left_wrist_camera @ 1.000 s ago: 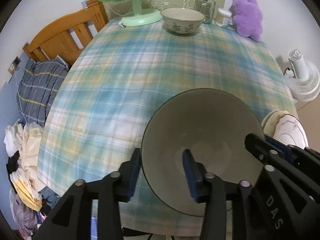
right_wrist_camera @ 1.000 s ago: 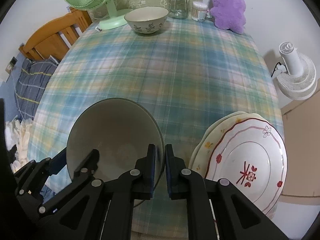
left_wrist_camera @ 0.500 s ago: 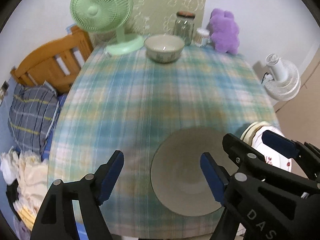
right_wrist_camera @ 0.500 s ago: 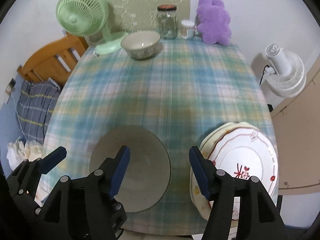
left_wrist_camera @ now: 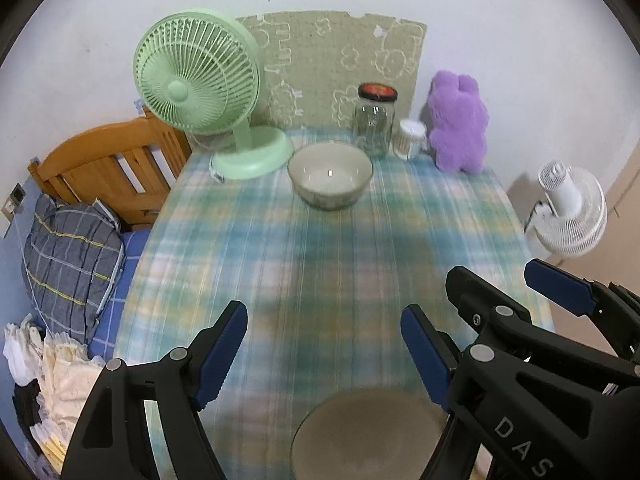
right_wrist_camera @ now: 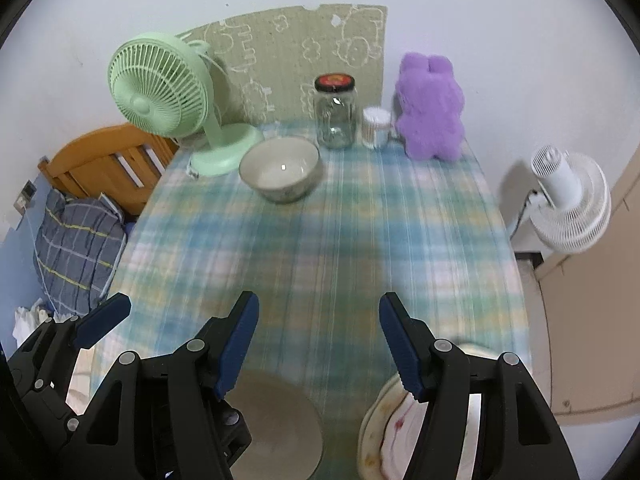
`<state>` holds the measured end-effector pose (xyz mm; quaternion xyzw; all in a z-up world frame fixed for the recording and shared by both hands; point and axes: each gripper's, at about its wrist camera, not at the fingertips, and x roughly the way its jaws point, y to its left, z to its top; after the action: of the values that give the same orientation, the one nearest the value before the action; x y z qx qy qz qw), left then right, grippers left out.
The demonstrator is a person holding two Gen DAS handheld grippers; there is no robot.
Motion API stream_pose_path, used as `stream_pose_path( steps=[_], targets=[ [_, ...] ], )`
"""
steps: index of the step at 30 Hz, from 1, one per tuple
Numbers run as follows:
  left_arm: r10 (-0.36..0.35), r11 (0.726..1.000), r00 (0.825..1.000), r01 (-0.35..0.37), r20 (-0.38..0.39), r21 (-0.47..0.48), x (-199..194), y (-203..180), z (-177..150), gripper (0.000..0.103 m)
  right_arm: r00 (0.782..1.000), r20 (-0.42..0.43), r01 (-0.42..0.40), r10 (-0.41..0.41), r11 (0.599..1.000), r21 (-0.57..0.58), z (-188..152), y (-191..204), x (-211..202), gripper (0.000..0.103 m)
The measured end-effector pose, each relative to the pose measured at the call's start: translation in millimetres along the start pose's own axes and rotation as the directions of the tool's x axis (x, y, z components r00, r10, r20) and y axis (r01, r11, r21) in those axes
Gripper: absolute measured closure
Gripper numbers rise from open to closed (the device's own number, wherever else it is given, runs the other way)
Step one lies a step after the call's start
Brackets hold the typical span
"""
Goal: Organize plates and bowls
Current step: 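Reach both tools toward the white floral bowl by the green fan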
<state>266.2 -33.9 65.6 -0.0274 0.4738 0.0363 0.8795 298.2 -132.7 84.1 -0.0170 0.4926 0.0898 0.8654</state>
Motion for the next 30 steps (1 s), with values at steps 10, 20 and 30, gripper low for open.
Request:
stream_pose_path(
  steps=[10, 20, 30],
  targets=[
    [0.105, 0.990, 0.994, -0.101, 0.038, -0.098, 39, -12, 68, 0.022, 0.996, 0.048, -0.066, 0.069, 0.995, -0.071, 76, -20, 36, 0.037],
    [0.159, 0.979, 0.986, -0.152, 0.045, -0.134, 83, -1, 112, 0.022, 0.991, 0.048, -0.122, 0.127, 0.988, -0.098, 132, -17, 88, 0.037],
    [0.186, 0.972, 0.982, -0.180, 0.026, -0.150, 140, 13, 134, 0.023, 0.992, 0.040, -0.113, 0.118, 0.986, -0.124, 158, -2, 148, 0.037]
  ],
)
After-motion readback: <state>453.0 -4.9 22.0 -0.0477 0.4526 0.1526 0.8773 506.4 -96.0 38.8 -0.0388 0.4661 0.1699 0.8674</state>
